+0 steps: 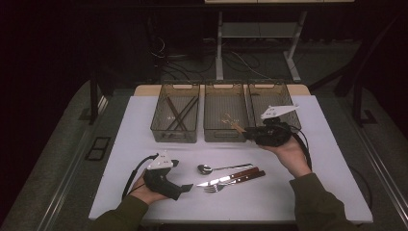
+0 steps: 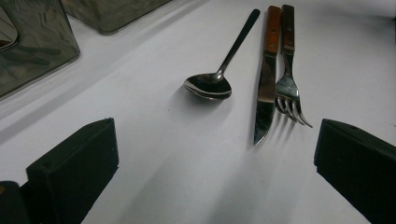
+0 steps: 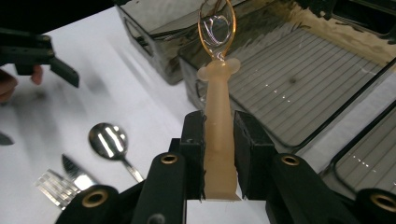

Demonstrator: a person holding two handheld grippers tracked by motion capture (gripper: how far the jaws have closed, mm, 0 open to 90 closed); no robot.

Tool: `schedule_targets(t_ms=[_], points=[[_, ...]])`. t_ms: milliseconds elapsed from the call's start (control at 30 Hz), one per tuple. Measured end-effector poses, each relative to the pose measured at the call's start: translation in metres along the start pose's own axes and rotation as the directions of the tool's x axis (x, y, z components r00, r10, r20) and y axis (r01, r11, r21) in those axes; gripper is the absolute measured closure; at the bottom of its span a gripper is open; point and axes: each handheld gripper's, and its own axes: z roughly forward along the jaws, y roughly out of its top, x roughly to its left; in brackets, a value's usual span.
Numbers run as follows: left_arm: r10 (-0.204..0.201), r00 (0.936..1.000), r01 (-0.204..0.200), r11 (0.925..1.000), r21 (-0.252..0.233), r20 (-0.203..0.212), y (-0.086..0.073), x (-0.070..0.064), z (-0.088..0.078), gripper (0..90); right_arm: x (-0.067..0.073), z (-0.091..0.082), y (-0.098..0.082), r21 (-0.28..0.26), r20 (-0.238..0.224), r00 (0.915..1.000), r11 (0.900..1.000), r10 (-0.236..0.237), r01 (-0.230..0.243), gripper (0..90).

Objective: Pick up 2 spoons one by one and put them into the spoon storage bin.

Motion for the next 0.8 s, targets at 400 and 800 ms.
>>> schedule_targets(t_ms=[400, 800], points=[[-0.002, 1.0000, 0.002, 1.0000, -0.001, 0.001, 0.000, -0.001, 0.000, 0.0, -0.023, 0.022, 0.030, 0.005, 0.032, 0.9987, 0.999, 0.041, -0.041, 74.4], [-0.003, 1.0000, 0.003, 1.0000, -0.005, 0.006, 0.000, -0.002, 0.001, 0.0, -0.046, 0.061, 0.036, 0.075, 0.055, 0.9951, 0.993, 0.082, -0.086, 74.2]])
